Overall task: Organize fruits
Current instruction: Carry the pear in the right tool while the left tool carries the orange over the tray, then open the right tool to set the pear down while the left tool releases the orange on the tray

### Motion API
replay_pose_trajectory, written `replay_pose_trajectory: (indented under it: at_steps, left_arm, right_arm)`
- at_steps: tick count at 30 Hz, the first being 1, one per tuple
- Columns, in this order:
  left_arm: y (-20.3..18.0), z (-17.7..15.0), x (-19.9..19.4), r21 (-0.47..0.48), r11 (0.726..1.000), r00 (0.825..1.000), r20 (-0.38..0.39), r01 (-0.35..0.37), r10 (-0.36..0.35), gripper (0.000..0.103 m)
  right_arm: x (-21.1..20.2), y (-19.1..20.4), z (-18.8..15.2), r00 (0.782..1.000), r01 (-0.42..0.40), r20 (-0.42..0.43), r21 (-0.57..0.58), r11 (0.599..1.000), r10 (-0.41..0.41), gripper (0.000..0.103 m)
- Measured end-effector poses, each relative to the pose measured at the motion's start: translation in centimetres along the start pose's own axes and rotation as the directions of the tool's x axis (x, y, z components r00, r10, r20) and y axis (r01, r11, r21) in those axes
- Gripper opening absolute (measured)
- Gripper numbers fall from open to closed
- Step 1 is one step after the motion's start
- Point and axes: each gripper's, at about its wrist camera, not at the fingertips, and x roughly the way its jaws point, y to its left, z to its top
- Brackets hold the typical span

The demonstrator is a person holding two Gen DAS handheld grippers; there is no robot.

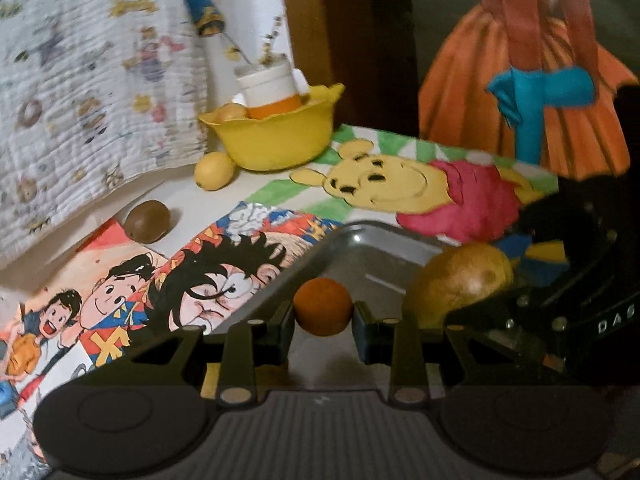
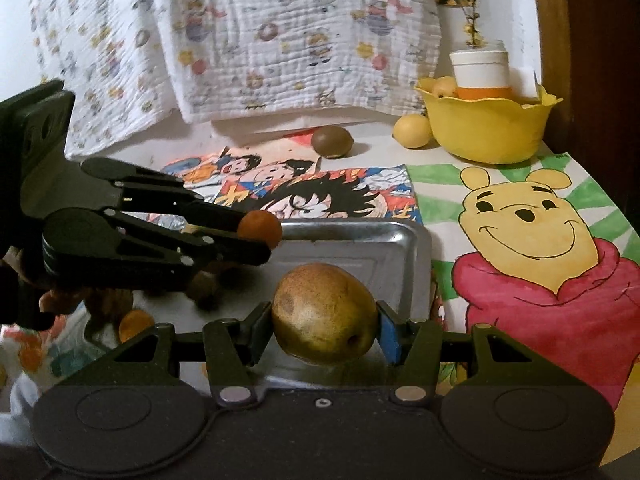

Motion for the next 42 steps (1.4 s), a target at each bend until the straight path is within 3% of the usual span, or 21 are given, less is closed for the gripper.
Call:
replay_pose_trajectory:
  at_steps: [11,26,29,33,42]
  left_arm:
    - [-1.4,-0.8,0.5,0.069,0.998,0.996,-0.084,-0.007,0.013,0.034]
    - [-1.5,-1.1,0.9,0.059,0.998,0.991,-0.132,0.006,0.002,0.036]
    - [-1.7,-1.0,0.5,0.069,0.998,0.993,-0.116,-0.010,0.018,0.049]
    - [-1.9,-0.8,-0.4,0.079,0.997,0.995,-0.094,-0.026,0.033,0.055]
    - [-1.6,-1.2,-3.4,0.064,0.995,0.995,-0.057,-0.080,0.083,0.080]
  right_arm:
    - [0.0,0.7,-0.8,1.000,0.022,-0.013,-0.063,0.998,-0.022,0.056]
    - [-0.3,0.7,-0.9,1.000,0.014,-0.016,-0.058,0.998,-0.015,0.057]
    - [-0.4,0.7,-1.0,1.000,0.010,-0.015,-0.054,0.998,-0.011,0.057]
    - [-1.0,0.6,-1.2,1.000,0.010,-0.007,-0.045,0.999,-0.011,0.057]
    - [-3.1,1.1,-1.3,1.000,0.002,0.026,-0.056,0.998,0.000,0.073]
